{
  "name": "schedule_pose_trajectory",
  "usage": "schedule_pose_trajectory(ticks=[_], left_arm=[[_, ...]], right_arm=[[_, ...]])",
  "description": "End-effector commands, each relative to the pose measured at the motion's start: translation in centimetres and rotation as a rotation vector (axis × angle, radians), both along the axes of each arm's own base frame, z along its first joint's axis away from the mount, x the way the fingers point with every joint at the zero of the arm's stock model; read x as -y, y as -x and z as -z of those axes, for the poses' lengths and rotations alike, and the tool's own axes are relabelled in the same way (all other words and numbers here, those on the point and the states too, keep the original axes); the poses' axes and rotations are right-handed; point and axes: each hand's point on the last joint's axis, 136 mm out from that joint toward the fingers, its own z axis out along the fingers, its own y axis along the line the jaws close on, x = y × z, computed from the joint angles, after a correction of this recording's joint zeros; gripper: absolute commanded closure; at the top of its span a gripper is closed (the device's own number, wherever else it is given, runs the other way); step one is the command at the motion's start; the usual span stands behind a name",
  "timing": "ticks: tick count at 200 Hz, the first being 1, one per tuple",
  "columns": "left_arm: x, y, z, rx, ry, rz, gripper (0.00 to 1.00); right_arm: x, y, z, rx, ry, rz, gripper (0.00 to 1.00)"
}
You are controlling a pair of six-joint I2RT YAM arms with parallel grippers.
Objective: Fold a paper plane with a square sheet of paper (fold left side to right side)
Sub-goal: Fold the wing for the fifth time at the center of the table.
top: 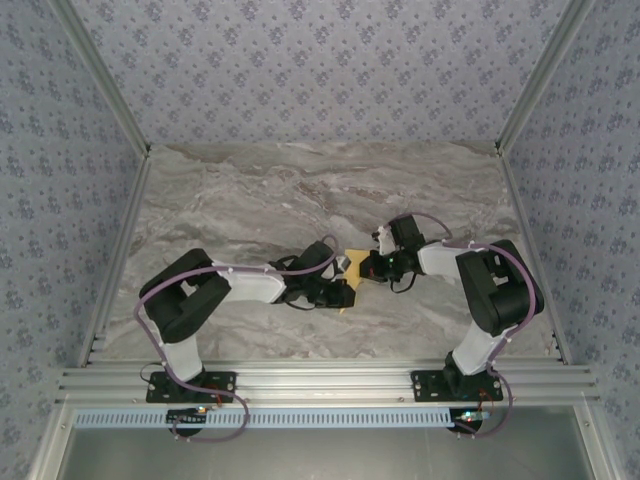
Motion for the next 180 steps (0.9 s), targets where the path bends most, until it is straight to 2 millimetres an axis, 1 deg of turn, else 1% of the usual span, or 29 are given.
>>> schedule_pose_trajectory(ticks=[1,120,180], left_arm=[[0.1,-0.1,0.5,-0.004,-0.013,-0.001,0.85],[-0.9,1.2,2.9,-0.057,-0.042,-0.017,0.85],[-2.2,1.6,3.3,-0.059,-0.07,-0.043,0.86]], right_arm=[[2.5,1.2,3.2,-0.07,0.159,0.029,0.98],[2.9,1.2,3.3,-0.076,0.189,0.025,0.98],[3.4,1.3,3.6,-0.09,0.224,0.023,0.98]])
